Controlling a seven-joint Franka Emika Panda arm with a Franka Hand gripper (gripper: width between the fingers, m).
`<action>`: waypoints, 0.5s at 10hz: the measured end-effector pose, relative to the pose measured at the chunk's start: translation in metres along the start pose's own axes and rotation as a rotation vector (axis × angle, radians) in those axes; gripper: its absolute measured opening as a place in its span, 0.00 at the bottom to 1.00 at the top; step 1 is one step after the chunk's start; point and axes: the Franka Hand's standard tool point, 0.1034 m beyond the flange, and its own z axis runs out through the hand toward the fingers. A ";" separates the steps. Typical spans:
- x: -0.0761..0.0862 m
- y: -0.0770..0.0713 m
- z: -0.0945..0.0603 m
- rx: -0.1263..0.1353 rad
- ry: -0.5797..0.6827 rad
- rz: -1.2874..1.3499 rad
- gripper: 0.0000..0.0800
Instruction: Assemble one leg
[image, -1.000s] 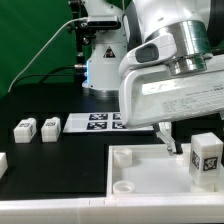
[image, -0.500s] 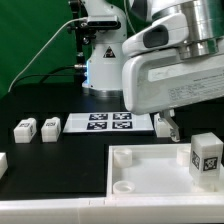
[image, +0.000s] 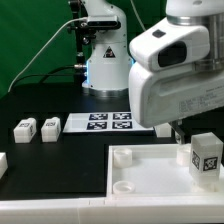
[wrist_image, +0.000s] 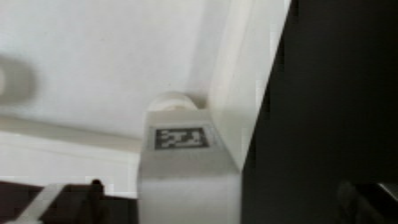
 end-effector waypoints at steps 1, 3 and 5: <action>0.000 0.001 0.004 0.000 0.004 0.000 0.81; 0.002 0.003 0.007 -0.003 0.023 0.002 0.81; 0.002 0.003 0.007 -0.002 0.023 0.009 0.70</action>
Offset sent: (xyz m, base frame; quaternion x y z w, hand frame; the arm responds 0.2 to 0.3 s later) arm 0.0000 0.0000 0.0000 0.0000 0.0000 0.0000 1.0000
